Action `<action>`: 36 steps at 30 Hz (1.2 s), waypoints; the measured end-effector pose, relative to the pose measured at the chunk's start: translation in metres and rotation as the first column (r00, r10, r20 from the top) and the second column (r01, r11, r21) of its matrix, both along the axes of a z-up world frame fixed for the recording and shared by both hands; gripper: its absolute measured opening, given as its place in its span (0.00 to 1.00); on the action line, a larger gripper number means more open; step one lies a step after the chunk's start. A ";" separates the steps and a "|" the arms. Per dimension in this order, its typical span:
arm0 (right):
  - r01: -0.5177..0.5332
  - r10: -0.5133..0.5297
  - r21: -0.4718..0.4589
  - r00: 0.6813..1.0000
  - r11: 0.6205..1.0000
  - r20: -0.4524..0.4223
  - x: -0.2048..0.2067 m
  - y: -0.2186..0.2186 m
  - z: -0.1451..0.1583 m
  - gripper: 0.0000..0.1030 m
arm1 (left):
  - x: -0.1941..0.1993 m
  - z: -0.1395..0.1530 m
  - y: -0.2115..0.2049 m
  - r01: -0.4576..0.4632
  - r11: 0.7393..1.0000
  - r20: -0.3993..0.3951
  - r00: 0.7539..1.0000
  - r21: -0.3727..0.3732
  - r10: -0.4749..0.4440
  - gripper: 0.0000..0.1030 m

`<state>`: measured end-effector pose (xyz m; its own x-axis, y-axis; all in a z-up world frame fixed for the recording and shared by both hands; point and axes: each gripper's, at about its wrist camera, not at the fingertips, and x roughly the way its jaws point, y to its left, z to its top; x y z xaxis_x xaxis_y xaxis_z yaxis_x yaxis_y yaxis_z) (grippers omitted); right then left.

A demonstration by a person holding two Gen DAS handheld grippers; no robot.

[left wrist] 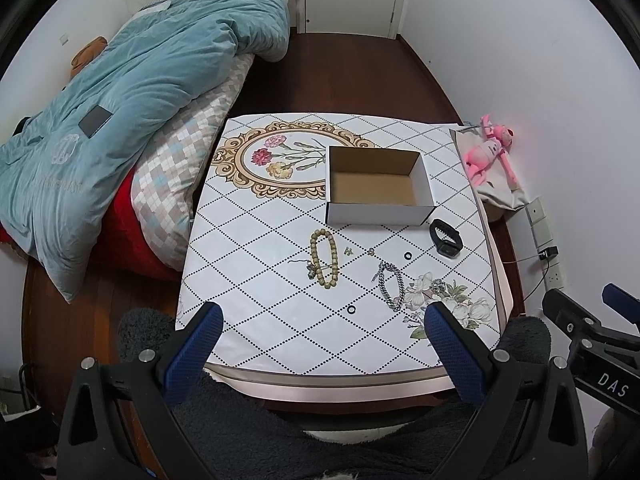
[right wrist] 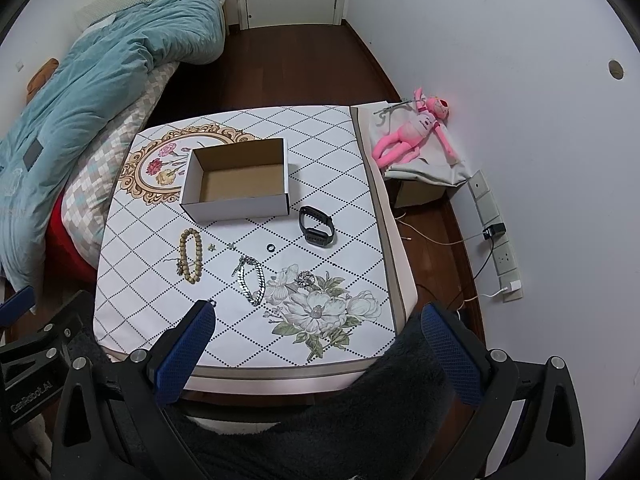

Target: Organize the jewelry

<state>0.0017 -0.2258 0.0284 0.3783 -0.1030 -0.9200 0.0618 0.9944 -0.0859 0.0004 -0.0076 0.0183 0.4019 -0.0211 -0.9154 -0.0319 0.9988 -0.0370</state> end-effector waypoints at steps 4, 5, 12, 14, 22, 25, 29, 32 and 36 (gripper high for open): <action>0.001 -0.001 0.001 1.000 1.000 0.002 0.000 -0.001 0.001 1.00 | 0.000 0.001 0.000 0.000 1.000 0.003 1.000 -0.002 0.000 1.00; 0.001 -0.001 0.002 1.000 1.000 0.001 0.000 -0.001 0.001 1.00 | 0.001 0.001 -0.001 0.000 1.000 0.003 1.000 -0.003 0.000 1.00; 0.000 0.000 0.001 1.000 1.000 0.005 0.002 0.000 0.002 1.00 | 0.001 0.003 -0.001 0.003 1.000 0.006 1.000 -0.002 -0.003 1.00; 0.001 -0.001 0.001 1.000 1.000 0.003 0.001 0.000 0.002 1.00 | 0.001 0.003 -0.001 0.003 1.000 0.007 1.000 -0.002 -0.003 1.00; -0.001 0.001 0.002 1.000 1.000 0.005 0.000 0.000 0.001 1.00 | 0.001 0.003 -0.001 0.001 1.000 0.007 1.000 -0.003 -0.001 1.00; -0.001 0.001 0.002 1.000 1.000 0.007 0.001 0.001 0.002 1.00 | 0.001 0.003 -0.001 0.001 1.000 0.007 1.000 -0.002 -0.001 1.00; 0.000 0.000 -0.001 1.000 1.000 0.010 0.003 0.001 0.002 1.00 | 0.007 -0.002 -0.002 -0.011 1.000 0.017 1.000 0.015 0.010 1.00; 0.003 -0.003 -0.001 1.000 1.000 0.006 0.014 0.002 -0.004 1.00 | 0.016 -0.020 0.001 -0.028 0.999 0.019 0.999 0.045 0.027 1.00; -0.017 0.017 0.014 1.000 1.000 -0.013 0.039 0.002 -0.037 1.00 | 0.031 -0.055 0.004 -0.037 0.996 -0.011 0.999 0.086 0.038 1.00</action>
